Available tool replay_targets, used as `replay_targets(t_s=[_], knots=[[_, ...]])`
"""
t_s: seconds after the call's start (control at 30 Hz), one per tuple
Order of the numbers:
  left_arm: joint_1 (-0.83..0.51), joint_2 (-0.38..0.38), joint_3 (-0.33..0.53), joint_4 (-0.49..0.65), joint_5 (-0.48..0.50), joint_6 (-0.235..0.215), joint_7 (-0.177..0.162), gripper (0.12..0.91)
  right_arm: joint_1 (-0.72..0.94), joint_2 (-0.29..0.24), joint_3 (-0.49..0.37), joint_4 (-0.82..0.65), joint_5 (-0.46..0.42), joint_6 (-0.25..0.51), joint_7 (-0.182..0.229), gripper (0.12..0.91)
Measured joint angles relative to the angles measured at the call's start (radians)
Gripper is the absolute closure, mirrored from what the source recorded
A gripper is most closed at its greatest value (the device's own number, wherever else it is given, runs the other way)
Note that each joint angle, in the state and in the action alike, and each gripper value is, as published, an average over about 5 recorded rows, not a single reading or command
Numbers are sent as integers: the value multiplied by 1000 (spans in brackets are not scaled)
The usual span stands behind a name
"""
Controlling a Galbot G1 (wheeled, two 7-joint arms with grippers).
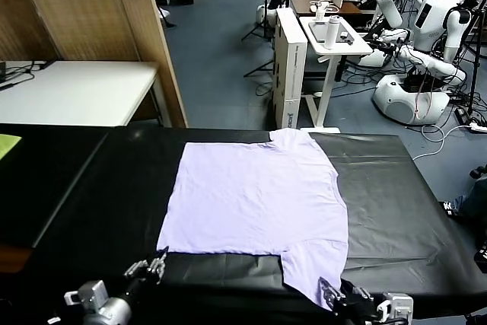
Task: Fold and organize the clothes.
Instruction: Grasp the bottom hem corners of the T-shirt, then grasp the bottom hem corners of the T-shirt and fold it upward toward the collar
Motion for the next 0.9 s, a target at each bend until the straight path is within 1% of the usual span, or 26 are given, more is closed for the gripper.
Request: replay_targets(t_s=[0.23,0.37,0.47,0.6,0.73,0.9], knots=[[36,-9,0,-37,31,-4,-9,882,-52,3,15,47,-46,-44,33,886],[76,-18,-7,-71,45,-10,-21,882,-75,5,24,64,-50,-44,33,886],[105,-24,-15,-96,48,-17,-23,882,-72,3,32,67,-47,-34,20,886],[116,-36,-17,-124,48,-21,-21,882,-45,-10,49,68,-18,-5,0,886],[99,-50,-4,-128,67,-24,-10,882,6,-33,76,53,33,12,-3,886],[47,-74,22,-105,99,-37,6,882,85,-75,101,21,81,33,-7,886]])
